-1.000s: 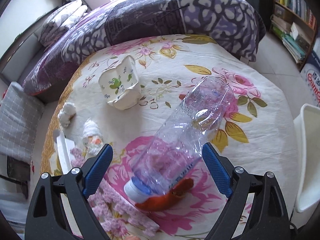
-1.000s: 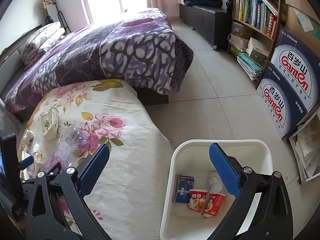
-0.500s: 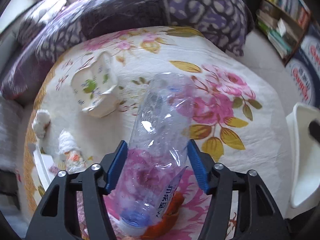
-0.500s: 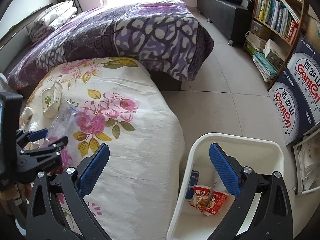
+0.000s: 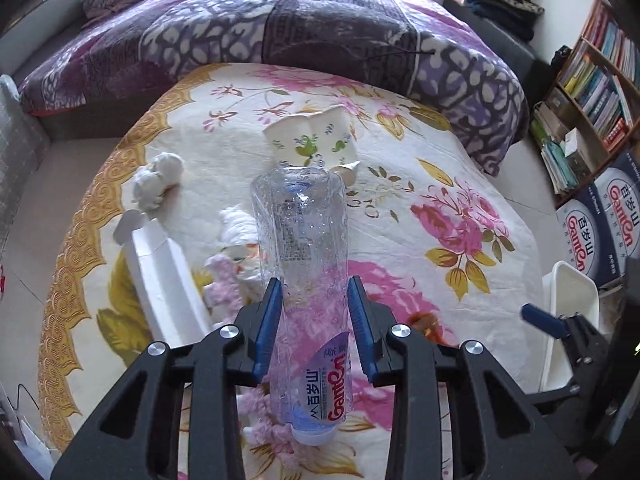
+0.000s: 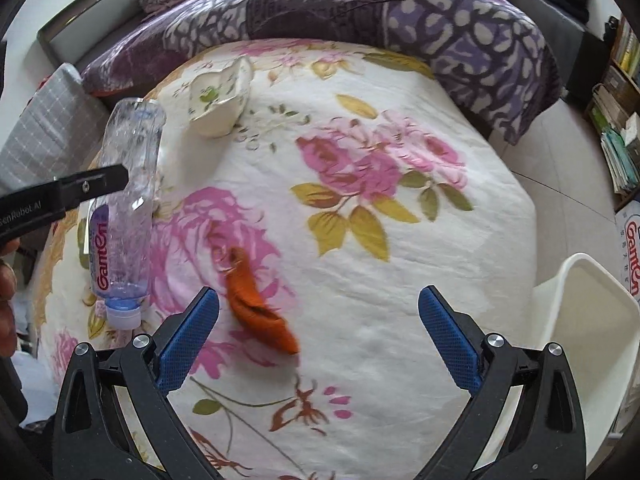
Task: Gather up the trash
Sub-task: 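Grasp the orange peel with the right tool while the left lifts the bottle, then carry both items to the bin and open the right tool to drop the peel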
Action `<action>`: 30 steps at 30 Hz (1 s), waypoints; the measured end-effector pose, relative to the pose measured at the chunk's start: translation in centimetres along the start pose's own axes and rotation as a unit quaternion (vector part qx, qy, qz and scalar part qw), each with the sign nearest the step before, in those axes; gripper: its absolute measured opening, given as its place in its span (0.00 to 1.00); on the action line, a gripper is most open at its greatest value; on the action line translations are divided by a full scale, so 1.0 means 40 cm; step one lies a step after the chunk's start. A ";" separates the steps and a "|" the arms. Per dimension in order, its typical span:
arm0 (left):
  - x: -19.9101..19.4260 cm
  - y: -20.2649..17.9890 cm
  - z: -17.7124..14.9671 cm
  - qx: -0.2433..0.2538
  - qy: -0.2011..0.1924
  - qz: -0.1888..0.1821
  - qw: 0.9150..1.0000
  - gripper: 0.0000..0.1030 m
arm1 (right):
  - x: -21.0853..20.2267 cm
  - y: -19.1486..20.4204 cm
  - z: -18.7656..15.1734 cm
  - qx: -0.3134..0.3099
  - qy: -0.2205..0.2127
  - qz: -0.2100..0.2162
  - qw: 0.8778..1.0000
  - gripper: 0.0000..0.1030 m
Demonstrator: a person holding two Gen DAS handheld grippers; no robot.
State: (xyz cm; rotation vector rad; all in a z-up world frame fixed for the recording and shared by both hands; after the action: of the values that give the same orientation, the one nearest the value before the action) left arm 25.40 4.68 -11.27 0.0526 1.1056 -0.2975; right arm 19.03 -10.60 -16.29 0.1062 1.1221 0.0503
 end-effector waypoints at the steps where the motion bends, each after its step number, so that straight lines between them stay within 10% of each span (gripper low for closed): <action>1: -0.010 0.012 -0.001 -0.004 -0.004 0.000 1.000 0.33 | 0.009 0.029 -0.003 -0.021 0.004 -0.004 1.000 0.93; 9: -0.070 0.081 -0.007 -0.025 -0.026 -0.002 0.999 0.33 | 0.072 0.104 -0.022 -0.075 0.023 -0.034 0.996 0.87; 15: -0.085 0.107 -0.012 -0.034 -0.035 0.005 0.999 0.33 | 0.081 0.101 -0.004 -0.052 0.012 -0.026 0.998 0.28; 30: -0.192 0.090 0.034 -0.071 -0.123 0.026 0.990 0.33 | -0.156 0.054 0.129 0.033 -0.146 0.029 0.988 0.26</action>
State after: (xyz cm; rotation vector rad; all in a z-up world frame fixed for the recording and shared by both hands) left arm 24.37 9.48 -4.22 -0.0805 0.8762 -0.1728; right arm 20.99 -9.35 -8.24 0.1984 0.8282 0.0481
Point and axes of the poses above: each gripper's, at about its wrist camera, not at the fingertips, and x roughly the way its jaws point, y to its left, z to its top, the point moved 8 cm from there along x, roughly the way its jaws point, and after that the axes turned 1 degree about y, right-handed, at the moved point
